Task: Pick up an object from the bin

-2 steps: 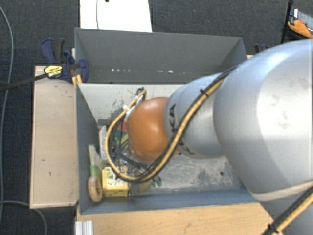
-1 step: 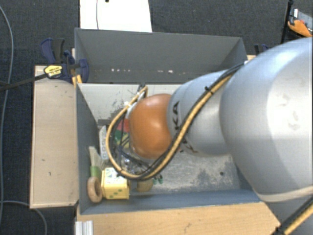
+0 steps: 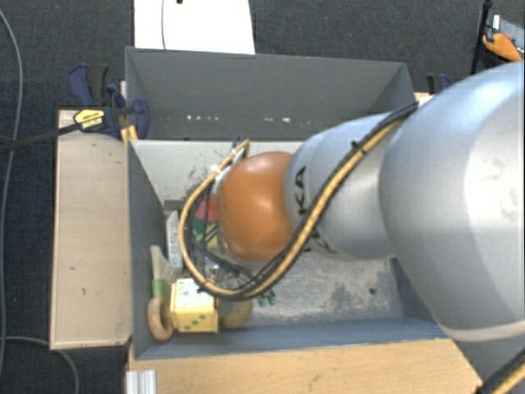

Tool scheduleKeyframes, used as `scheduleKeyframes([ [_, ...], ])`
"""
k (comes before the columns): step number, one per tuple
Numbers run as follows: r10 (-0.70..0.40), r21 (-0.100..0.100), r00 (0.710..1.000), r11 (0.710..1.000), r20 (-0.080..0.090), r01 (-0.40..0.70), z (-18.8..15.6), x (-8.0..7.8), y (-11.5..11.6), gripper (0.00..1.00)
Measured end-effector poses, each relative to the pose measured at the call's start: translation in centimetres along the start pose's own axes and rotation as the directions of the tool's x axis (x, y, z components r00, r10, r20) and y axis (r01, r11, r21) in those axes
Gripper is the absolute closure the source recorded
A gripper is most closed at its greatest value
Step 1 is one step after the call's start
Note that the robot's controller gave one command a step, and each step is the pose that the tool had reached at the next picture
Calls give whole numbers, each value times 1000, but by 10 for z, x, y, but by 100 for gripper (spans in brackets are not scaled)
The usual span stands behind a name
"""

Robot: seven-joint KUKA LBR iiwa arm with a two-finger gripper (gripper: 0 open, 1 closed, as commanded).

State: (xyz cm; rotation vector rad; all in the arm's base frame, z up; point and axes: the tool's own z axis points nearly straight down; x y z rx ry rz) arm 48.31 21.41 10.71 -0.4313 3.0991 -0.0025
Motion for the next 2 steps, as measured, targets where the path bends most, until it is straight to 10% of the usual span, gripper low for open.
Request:
scheduleKeyframes([
  [2, 0, -1, 1000, 1000, 3, 0, -17, -1, 1, 100],
])
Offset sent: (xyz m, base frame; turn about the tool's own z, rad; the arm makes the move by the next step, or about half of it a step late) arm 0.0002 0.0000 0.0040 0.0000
